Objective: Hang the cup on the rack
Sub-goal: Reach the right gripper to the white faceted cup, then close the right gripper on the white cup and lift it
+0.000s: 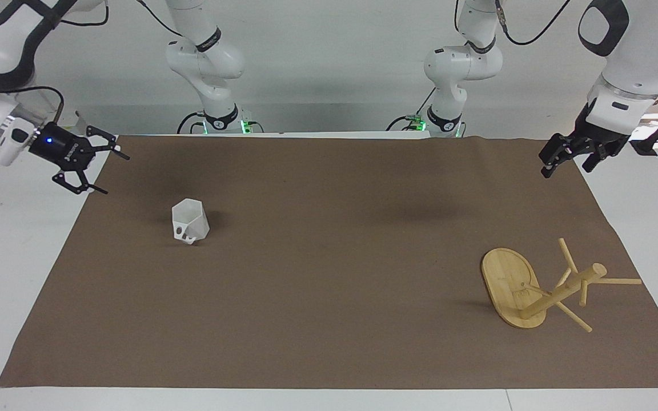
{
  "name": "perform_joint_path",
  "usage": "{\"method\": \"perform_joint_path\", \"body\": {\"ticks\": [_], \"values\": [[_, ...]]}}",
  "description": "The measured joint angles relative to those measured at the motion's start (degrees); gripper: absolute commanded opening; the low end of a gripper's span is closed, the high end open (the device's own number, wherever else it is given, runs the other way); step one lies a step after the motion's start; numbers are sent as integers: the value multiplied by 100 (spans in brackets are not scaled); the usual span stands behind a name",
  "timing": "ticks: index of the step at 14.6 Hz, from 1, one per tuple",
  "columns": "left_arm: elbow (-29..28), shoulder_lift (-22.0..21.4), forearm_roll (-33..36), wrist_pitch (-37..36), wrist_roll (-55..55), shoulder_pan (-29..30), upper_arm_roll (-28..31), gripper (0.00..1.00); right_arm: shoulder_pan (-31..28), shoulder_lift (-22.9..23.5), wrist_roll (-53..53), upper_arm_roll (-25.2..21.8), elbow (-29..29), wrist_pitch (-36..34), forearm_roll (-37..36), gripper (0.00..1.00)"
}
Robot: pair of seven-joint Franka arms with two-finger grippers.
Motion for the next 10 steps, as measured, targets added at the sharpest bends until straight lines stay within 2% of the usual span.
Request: {"method": "perform_joint_path", "body": {"ticks": [5, 7, 10], "values": [[0, 0, 0, 0, 0, 38, 46, 100, 54, 1242, -2551, 61, -626, -278, 1743, 100], [0, 0, 0, 0, 0, 40, 63, 100, 175, 1667, -3218, 80, -696, -312, 2066, 100], [0, 0, 0, 1, 0, 40, 65, 100, 215, 1956, -3704, 81, -725, -321, 2211, 100]]}}
